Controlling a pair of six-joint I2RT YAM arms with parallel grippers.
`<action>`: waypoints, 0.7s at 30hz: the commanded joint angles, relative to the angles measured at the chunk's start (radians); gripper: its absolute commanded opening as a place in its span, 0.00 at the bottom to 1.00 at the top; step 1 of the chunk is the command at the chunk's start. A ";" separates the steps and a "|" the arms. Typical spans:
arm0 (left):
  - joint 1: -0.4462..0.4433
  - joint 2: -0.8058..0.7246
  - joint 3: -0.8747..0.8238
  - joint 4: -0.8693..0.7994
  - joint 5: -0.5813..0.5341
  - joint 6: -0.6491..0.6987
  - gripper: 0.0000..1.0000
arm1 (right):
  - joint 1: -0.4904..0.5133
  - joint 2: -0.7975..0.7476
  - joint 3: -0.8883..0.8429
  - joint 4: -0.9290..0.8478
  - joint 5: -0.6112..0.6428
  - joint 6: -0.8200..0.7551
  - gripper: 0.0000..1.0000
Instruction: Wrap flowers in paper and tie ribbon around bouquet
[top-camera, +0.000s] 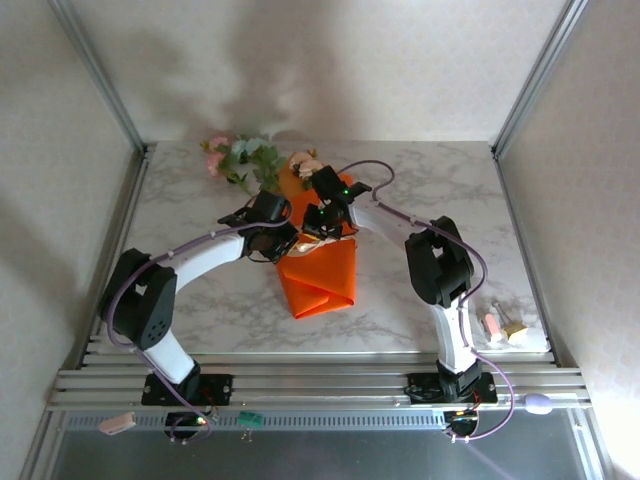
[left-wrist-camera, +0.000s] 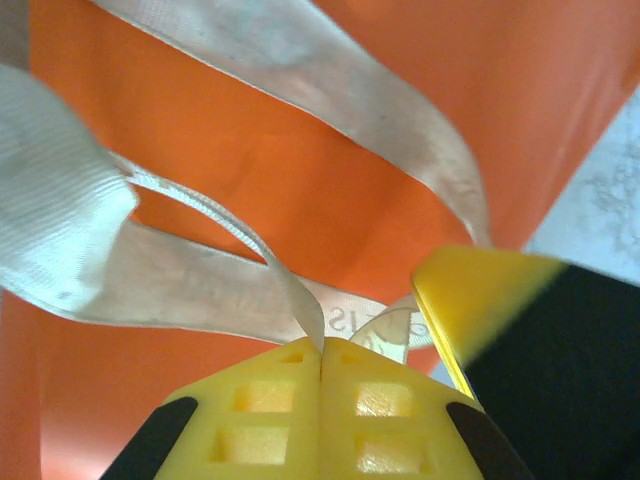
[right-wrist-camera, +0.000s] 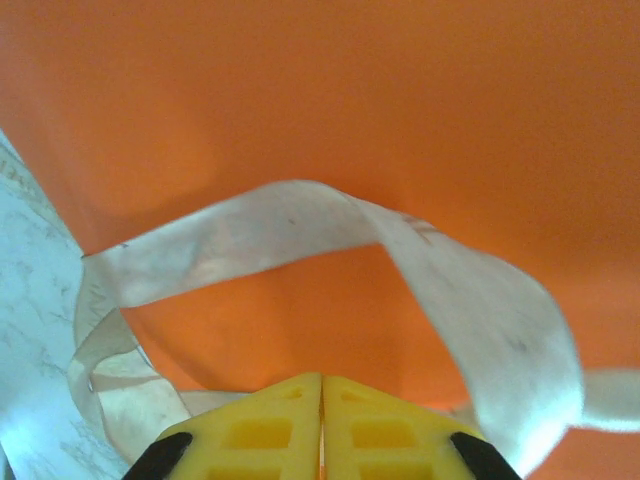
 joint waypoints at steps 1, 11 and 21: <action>-0.008 -0.010 -0.037 0.007 -0.013 0.001 0.00 | -0.003 0.039 0.086 -0.103 -0.032 -0.135 0.12; -0.014 -0.053 -0.113 0.095 0.011 0.002 0.00 | -0.009 0.075 0.113 -0.156 -0.104 -0.433 0.16; -0.024 -0.081 -0.189 0.123 -0.001 0.022 0.00 | 0.012 0.098 0.142 -0.203 -0.085 -0.479 0.17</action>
